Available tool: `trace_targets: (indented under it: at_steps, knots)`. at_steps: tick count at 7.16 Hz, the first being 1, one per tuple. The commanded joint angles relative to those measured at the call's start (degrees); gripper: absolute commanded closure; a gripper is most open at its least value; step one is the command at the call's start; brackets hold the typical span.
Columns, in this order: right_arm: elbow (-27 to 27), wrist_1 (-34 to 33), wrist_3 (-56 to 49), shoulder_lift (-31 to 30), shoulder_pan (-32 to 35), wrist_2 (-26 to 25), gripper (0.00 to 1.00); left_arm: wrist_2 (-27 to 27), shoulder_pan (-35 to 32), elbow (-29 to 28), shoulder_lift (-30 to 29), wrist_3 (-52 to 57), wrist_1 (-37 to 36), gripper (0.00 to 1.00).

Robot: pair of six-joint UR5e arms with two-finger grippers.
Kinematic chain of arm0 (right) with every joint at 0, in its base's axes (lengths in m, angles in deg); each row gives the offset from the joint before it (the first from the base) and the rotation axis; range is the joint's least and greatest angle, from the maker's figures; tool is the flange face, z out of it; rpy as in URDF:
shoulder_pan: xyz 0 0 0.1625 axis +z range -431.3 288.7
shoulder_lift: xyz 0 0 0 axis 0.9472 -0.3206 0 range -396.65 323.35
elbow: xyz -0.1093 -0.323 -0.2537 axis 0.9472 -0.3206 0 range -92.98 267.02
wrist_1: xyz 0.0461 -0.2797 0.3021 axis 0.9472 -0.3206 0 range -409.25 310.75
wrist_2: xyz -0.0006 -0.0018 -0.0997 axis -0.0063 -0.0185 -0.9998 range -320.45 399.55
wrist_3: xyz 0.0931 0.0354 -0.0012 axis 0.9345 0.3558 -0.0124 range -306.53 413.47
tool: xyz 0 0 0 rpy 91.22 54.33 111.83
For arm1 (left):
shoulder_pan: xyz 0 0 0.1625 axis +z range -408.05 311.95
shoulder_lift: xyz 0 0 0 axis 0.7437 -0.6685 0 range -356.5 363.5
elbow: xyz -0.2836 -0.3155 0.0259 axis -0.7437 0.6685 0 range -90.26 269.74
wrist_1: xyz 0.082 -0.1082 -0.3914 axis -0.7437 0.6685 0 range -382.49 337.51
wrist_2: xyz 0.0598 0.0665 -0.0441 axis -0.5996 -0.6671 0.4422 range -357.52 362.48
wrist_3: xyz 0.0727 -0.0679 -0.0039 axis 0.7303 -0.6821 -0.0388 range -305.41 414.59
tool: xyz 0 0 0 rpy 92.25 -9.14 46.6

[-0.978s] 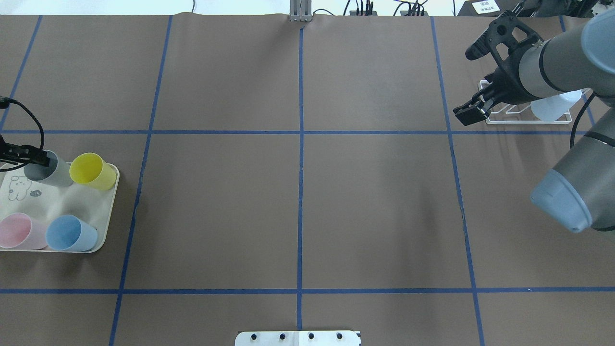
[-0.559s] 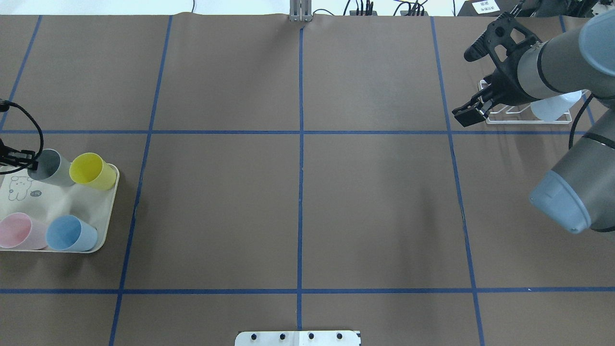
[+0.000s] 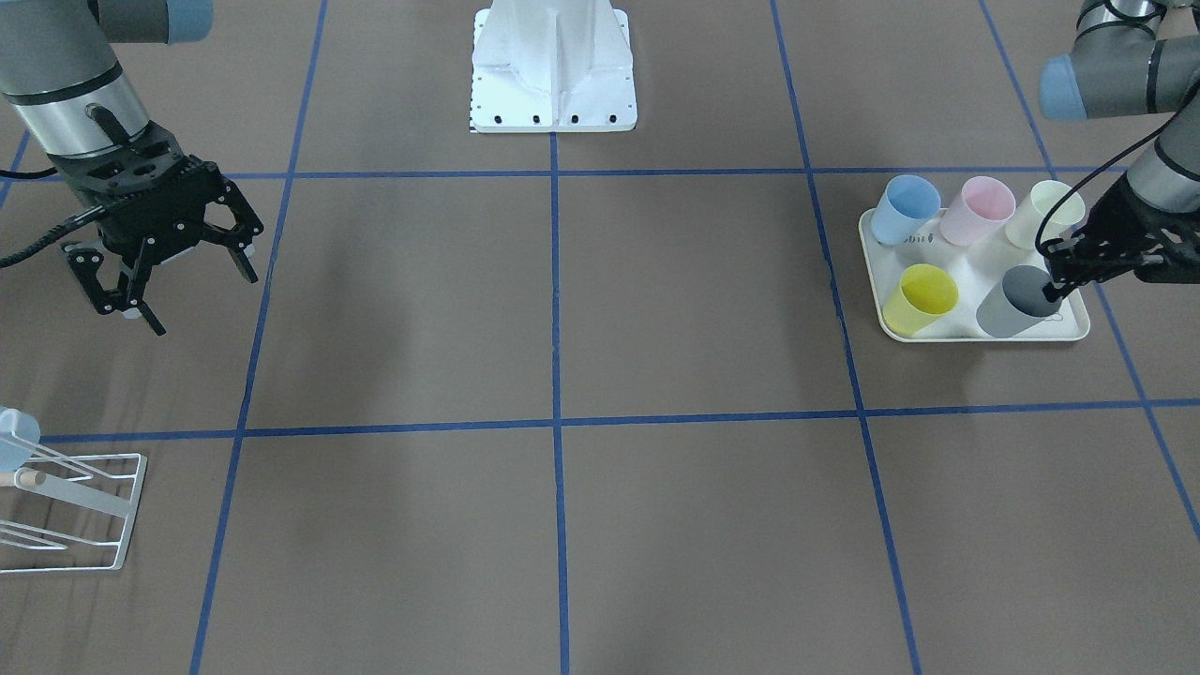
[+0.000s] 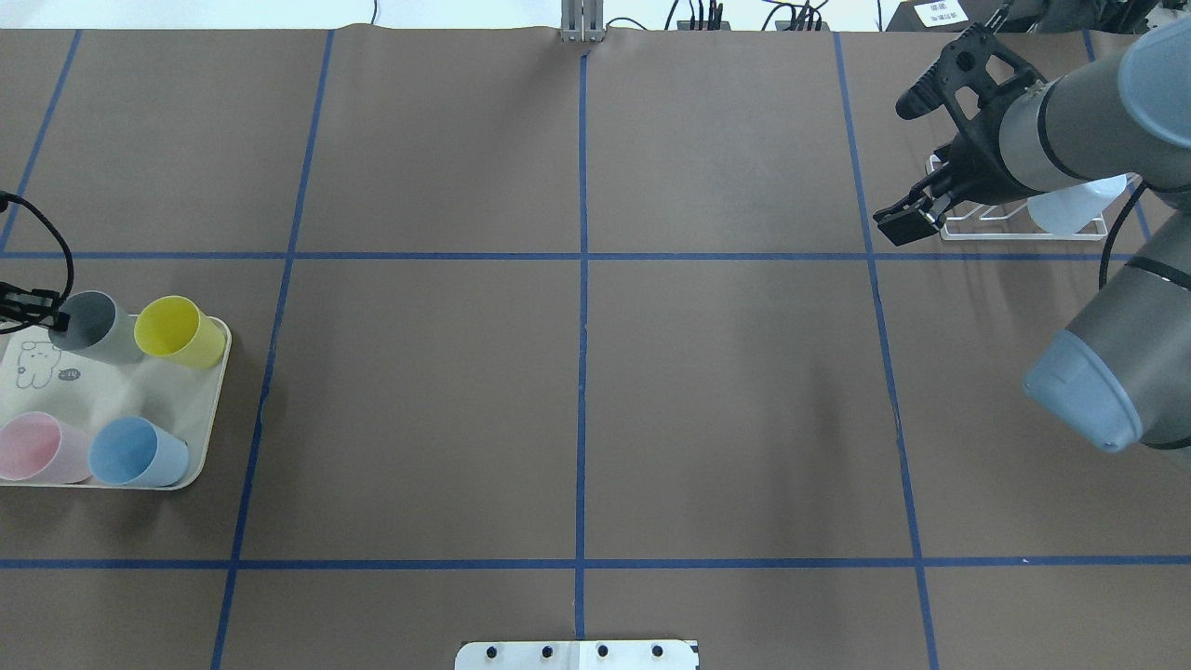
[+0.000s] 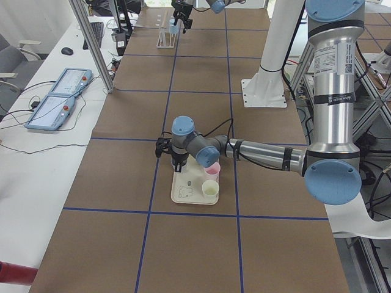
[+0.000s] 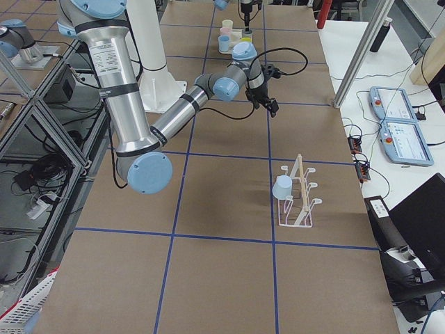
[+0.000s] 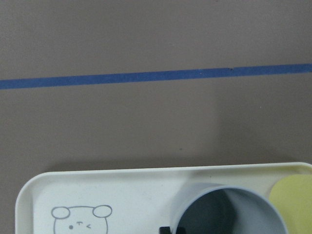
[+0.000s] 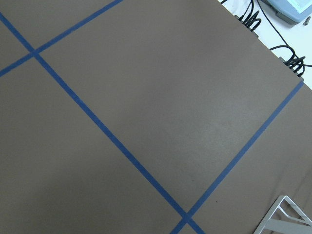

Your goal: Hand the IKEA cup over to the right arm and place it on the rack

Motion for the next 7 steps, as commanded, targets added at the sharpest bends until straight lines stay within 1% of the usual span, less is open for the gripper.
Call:
trace_targets:
  at_steps: [1,2,3,5,6,7]
  knots:
    - [-0.11,0.35,0.15,1.25,-1.02,0.18,0.0,2.11,-4.3,1.29,-1.13,1.44,-0.67,1.0]
    - [-0.29,0.35,0.07,2.22,-1.81,-0.17,0.0,2.74,-4.66,2.78,-2.36,0.3,-2.06,1.0]
    - [-0.38,0.78,-0.02,2.49,-2.95,0.01,0.0,3.53,-4.58,4.71,-4.55,-5.8,-3.3,1.0]
    - [-3.17,9.44,-0.2,4.06,-4.54,-0.17,0.0,10.62,-4.57,7.79,-9.29,-23.52,-3.22,1.0]
    - [-6.85,15.58,-0.63,6.16,-5.24,-0.43,0.0,13.18,-4.57,8.68,-12.19,-31.62,-3.22,1.0]
    - [-9.49,17.47,-0.03,9.66,-6.12,-0.35,0.0,15.46,-4.49,8.86,-15.7,-39.18,-2.52,1.0]
